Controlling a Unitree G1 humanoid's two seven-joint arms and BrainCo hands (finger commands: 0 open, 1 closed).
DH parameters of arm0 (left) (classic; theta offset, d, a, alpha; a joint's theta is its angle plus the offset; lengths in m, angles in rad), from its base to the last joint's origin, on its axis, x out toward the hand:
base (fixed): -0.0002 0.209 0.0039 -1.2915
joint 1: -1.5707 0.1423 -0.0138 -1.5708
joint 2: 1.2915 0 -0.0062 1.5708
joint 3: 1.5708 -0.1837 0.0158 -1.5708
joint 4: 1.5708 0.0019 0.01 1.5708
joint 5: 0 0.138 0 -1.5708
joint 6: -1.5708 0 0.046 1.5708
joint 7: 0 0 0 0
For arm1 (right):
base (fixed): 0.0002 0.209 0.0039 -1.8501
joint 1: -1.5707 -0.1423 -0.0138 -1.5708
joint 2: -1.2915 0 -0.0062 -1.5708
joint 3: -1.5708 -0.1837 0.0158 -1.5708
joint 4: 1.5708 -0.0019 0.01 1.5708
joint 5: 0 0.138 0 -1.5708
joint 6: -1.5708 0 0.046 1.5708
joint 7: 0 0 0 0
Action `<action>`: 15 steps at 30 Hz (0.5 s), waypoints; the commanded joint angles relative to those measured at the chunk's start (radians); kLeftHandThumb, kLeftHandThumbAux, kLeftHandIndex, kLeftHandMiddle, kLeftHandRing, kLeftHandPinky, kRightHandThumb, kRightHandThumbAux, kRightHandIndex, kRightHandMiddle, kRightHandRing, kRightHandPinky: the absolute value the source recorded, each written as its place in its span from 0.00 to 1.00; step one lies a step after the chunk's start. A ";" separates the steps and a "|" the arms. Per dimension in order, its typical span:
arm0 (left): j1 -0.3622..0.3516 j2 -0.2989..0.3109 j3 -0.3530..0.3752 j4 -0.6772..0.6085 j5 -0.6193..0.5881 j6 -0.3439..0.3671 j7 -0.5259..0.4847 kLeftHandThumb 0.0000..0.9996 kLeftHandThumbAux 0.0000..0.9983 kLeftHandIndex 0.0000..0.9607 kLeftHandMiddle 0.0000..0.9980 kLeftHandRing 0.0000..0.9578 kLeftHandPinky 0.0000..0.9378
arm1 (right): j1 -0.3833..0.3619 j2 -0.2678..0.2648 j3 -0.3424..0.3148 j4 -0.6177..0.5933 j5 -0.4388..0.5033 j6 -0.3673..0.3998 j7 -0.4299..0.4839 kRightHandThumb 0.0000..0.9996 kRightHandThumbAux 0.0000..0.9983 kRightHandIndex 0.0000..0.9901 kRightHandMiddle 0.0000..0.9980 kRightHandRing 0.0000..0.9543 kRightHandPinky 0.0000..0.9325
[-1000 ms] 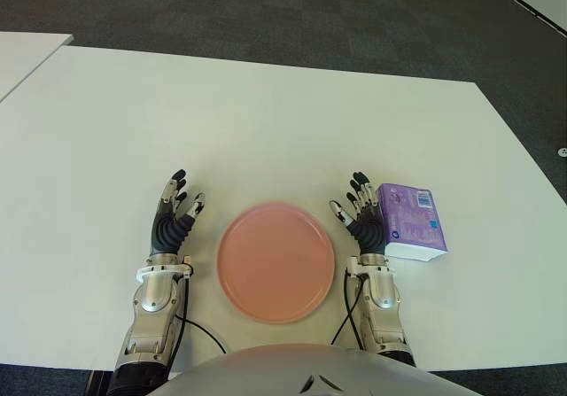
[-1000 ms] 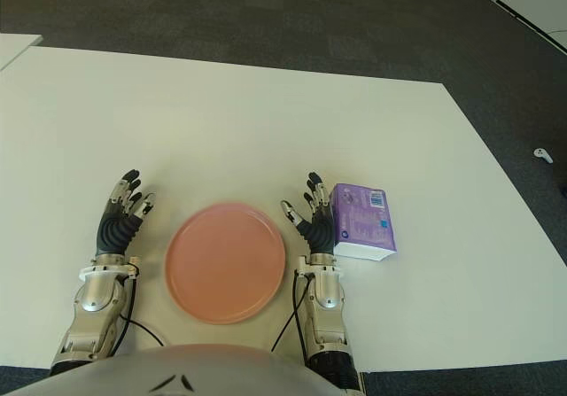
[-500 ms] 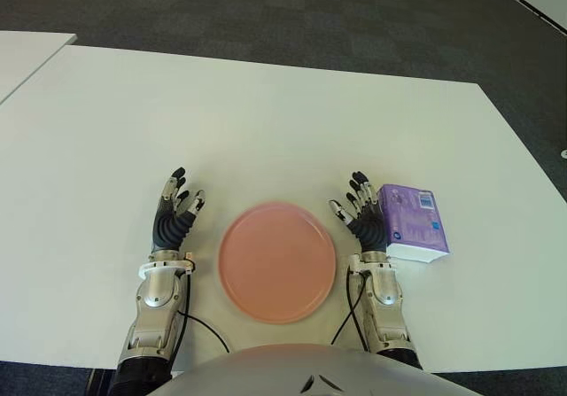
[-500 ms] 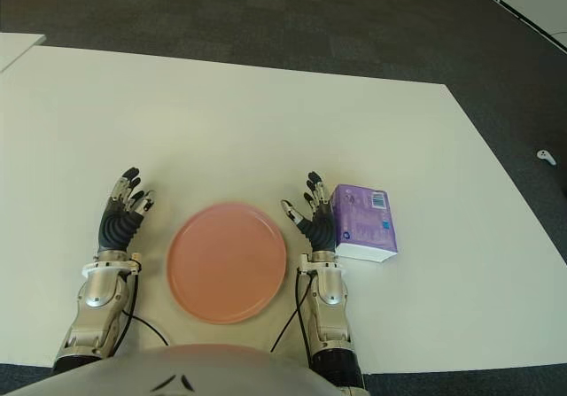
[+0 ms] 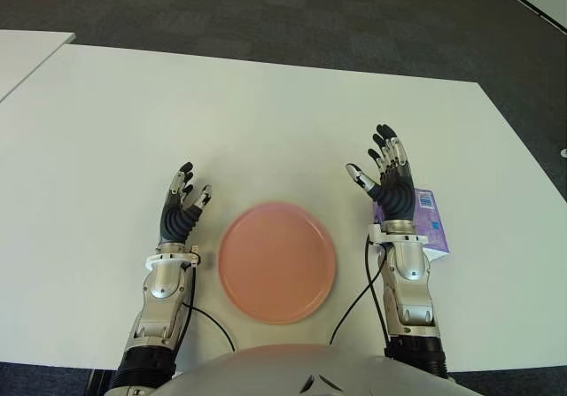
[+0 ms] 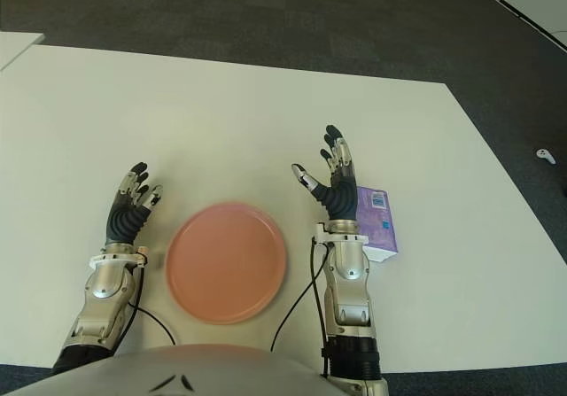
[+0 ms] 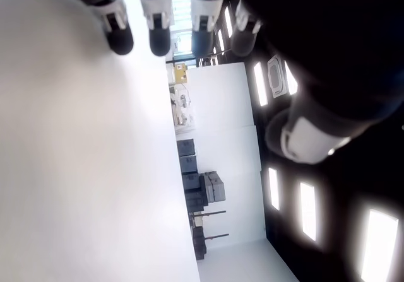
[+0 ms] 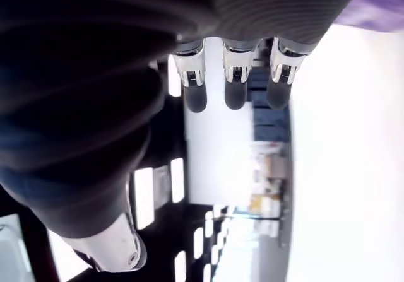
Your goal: Put the tissue paper into the plate.
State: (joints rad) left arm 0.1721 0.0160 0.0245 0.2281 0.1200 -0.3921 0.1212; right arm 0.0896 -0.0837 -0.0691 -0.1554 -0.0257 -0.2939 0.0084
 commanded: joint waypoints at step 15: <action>-0.013 -0.021 -0.017 0.086 -0.015 -0.013 -0.010 0.00 0.55 0.00 0.00 0.00 0.00 | -0.160 -0.190 -0.126 -0.195 0.124 0.231 0.094 0.10 0.82 0.02 0.02 0.00 0.02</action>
State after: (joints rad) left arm 0.1391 0.0018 0.0180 0.2733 0.1132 -0.4211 0.1261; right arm -0.0589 -0.2639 -0.1896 -0.3252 0.0866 -0.1214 0.0965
